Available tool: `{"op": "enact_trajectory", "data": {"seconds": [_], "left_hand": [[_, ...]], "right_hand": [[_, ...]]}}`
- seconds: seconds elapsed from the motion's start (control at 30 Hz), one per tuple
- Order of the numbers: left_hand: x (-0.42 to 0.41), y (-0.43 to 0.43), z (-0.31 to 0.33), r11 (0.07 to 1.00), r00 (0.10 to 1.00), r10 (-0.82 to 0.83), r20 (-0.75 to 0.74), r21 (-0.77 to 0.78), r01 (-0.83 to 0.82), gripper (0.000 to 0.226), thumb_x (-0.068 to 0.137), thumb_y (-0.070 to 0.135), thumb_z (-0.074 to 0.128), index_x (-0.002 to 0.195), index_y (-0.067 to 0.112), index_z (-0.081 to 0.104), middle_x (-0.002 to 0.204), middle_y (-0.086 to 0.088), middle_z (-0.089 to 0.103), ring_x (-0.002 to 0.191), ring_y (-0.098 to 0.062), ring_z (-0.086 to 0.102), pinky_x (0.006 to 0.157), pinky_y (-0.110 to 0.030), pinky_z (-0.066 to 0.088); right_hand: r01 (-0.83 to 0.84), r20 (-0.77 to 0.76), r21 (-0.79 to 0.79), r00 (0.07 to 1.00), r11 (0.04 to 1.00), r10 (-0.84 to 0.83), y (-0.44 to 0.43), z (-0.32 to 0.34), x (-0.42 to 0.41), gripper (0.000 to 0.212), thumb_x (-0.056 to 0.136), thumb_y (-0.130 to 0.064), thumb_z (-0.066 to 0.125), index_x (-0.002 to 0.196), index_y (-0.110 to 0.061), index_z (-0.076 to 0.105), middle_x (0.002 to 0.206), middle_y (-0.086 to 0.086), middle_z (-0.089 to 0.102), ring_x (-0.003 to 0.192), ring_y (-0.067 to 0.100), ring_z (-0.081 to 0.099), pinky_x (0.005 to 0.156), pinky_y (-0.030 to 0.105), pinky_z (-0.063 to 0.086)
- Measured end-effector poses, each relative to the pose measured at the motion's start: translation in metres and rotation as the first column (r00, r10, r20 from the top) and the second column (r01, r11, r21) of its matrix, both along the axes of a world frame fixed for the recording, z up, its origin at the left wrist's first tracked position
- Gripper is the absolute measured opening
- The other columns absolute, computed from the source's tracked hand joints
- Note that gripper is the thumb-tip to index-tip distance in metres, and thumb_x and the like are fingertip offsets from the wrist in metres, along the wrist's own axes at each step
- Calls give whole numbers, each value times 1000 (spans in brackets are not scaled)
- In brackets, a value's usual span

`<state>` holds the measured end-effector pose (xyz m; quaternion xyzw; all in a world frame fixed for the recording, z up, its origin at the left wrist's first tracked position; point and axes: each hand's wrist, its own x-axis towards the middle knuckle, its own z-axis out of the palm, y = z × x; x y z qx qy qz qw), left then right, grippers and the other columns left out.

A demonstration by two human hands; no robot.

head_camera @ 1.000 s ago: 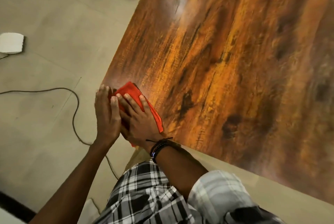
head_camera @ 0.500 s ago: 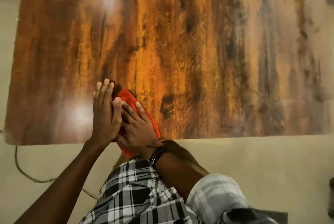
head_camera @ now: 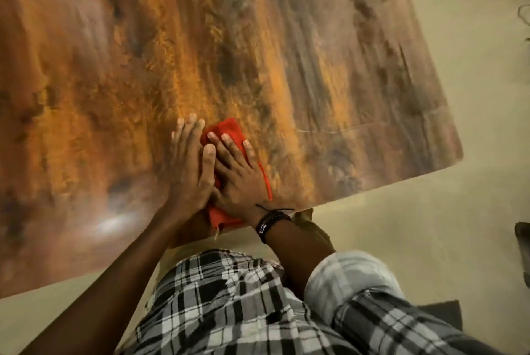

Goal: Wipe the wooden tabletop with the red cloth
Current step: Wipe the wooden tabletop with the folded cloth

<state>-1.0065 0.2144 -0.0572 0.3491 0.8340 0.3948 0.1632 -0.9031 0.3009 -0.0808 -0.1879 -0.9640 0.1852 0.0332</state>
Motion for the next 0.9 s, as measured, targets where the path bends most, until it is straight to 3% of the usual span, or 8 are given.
{"op": "enact_trajectory", "data": {"seconds": [0.13,0.27,0.4,0.5,0.57,0.7,0.9], "left_hand": [[61,80,-5,993,993,114,-30,-30,-115,59,104,41,23,153,10,31,164,-7,22,153,-16,8,125,-34,2],[140,137,-2,981,983,177,49,-93,-172,60,104,45,22,154,13,29,164,-4,19,153,-11,5,125,-45,6],[194,174,10,984,986,136,99,-133,-122,64,102,49,20,155,12,27,165,-4,17,151,-4,2,124,-28,-2],[203,176,14,978,987,151,59,-155,-141,62,103,44,22,154,10,27,165,-6,19,153,-14,5,125,-44,5],[200,169,14,969,981,192,21,-165,-186,62,104,44,21,154,8,29,164,-8,22,154,-18,7,124,-49,6],[194,151,8,941,952,307,-6,-145,-305,57,105,37,23,152,6,31,163,-10,24,153,-20,11,124,-50,9],[185,131,-6,921,925,380,23,-106,-375,54,106,34,26,149,3,36,160,-12,30,151,-25,18,122,-54,15]], "right_hand": [[145,-36,75,989,987,-142,104,-3,66,62,98,-49,49,155,-32,33,166,-3,23,154,16,15,122,54,13],[275,8,145,960,951,-279,221,-6,173,62,98,-48,44,156,-31,30,166,-1,22,154,19,16,123,53,9],[423,54,176,897,889,-438,317,-6,241,63,99,-49,36,157,-27,29,165,3,23,153,23,19,123,53,12],[502,91,155,850,851,-518,360,-3,269,62,100,-47,35,158,-28,28,166,2,21,153,24,19,121,52,11],[566,99,162,806,808,-584,383,-1,285,61,101,-46,34,158,-26,28,166,4,22,153,25,20,121,54,19],[672,127,135,717,728,-685,383,3,286,64,101,-47,31,159,-22,22,166,8,18,153,29,18,118,58,22],[404,134,141,897,904,-422,253,5,237,67,100,-49,33,159,-20,21,167,10,13,155,29,10,122,59,10]]}}
